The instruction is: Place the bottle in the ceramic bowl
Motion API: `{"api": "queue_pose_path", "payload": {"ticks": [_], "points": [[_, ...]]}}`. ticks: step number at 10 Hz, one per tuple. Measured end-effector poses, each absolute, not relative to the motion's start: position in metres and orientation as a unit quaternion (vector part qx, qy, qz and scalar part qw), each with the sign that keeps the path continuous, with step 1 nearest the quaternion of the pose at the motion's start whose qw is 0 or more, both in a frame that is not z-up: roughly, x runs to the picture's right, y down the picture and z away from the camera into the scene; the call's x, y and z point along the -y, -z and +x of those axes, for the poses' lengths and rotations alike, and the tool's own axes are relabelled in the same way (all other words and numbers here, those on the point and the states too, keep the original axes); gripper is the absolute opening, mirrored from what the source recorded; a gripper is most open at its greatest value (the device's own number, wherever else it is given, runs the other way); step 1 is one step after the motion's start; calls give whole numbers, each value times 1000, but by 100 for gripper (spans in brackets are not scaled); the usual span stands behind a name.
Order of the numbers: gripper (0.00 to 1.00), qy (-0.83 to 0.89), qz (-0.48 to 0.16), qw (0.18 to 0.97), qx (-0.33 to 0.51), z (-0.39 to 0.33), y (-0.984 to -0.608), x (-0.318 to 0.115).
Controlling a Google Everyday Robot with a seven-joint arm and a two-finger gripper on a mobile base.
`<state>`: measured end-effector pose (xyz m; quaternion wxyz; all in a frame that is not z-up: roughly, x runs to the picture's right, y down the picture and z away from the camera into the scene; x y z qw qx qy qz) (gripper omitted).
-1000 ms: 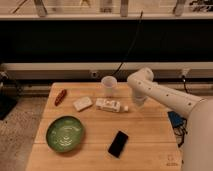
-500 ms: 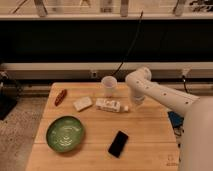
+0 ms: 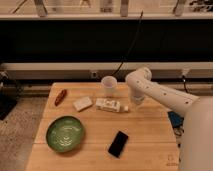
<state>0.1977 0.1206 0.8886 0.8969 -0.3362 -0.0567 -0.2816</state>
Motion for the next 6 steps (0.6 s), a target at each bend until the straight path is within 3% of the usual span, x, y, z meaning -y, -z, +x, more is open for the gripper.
{"api": "queue_pose_path", "payload": {"ticks": [6], "points": [[8, 273, -336, 900, 58, 196, -886, -119]]}}
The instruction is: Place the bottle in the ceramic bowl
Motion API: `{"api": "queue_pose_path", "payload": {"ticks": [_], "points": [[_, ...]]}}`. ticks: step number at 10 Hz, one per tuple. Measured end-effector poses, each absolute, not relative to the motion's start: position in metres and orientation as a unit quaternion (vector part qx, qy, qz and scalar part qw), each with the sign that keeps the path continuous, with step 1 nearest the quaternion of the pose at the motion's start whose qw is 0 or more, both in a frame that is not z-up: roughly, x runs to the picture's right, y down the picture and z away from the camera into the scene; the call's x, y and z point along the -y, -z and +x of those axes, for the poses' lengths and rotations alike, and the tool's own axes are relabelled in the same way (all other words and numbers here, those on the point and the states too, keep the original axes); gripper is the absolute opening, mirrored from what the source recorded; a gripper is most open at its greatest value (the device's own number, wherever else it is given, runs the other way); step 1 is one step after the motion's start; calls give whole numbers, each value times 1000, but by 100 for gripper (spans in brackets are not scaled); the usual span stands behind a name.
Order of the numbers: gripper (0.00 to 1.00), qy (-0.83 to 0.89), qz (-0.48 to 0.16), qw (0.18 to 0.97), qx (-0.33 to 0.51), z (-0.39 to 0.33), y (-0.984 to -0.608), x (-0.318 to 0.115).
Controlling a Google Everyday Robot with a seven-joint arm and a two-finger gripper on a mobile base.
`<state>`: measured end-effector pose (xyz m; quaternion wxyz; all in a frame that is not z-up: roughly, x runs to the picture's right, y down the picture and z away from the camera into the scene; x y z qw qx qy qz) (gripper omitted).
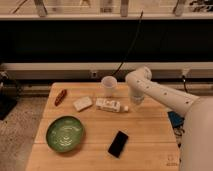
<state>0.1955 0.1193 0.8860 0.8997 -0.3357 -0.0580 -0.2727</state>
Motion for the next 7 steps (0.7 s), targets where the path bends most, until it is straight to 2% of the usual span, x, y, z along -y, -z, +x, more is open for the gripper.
{"api": "queue_pose_path", "payload": {"ticks": [7], "points": [[9, 257, -336, 904, 59, 195, -883, -118]]}}
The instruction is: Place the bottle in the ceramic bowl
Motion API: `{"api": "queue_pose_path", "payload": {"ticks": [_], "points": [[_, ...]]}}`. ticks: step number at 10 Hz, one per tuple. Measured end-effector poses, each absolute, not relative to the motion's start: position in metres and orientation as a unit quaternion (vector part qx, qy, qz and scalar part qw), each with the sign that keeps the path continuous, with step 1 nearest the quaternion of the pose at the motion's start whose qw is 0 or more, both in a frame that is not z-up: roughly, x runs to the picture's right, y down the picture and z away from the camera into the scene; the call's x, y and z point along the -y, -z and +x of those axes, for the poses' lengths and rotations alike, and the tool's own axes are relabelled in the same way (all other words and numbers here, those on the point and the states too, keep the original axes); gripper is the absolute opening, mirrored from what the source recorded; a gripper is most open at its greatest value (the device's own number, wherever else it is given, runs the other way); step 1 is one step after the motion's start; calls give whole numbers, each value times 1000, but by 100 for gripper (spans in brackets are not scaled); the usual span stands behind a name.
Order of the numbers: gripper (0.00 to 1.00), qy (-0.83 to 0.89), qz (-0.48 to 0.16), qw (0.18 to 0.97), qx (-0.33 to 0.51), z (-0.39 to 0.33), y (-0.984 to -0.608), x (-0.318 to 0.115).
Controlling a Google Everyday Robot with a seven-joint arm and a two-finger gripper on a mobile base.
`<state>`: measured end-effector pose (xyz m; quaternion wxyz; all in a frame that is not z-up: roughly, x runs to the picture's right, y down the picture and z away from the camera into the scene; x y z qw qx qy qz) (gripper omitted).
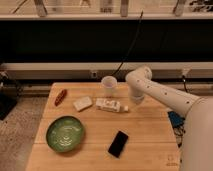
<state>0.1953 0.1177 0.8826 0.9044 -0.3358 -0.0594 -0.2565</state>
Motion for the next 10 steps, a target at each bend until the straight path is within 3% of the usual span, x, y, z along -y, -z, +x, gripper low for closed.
{"api": "queue_pose_path", "payload": {"ticks": [10], "points": [[20, 235, -334, 911, 61, 195, -881, -116]]}}
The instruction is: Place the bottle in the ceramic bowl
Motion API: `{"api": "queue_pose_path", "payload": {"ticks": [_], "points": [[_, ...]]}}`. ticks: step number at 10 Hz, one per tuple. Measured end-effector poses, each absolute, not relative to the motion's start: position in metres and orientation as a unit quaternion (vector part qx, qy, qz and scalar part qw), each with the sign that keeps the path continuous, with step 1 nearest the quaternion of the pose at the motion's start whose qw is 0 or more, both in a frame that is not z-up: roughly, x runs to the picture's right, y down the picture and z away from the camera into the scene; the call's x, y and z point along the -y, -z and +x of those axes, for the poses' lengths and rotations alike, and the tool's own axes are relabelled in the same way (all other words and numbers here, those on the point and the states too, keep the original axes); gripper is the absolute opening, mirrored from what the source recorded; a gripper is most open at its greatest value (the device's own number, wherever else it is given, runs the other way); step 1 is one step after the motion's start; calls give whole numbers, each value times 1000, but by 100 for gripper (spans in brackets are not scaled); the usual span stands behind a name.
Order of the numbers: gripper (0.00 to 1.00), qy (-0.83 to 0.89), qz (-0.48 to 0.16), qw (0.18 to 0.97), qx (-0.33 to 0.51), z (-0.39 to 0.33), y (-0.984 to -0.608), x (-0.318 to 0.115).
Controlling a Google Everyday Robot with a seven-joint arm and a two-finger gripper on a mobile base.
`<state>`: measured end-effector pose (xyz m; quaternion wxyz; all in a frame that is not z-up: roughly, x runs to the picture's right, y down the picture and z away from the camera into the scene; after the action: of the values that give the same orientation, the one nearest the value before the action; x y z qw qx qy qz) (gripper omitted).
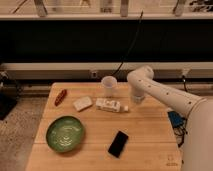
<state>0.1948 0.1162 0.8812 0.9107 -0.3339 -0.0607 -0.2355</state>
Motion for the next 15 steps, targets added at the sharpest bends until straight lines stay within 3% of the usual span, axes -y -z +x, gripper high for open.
{"api": "queue_pose_path", "payload": {"ticks": [5, 7, 15], "points": [[25, 224, -334, 913, 62, 195, -881, -115], [19, 219, -335, 915, 61, 196, -880, -115], [19, 199, -334, 919, 61, 195, -877, -113]]}}
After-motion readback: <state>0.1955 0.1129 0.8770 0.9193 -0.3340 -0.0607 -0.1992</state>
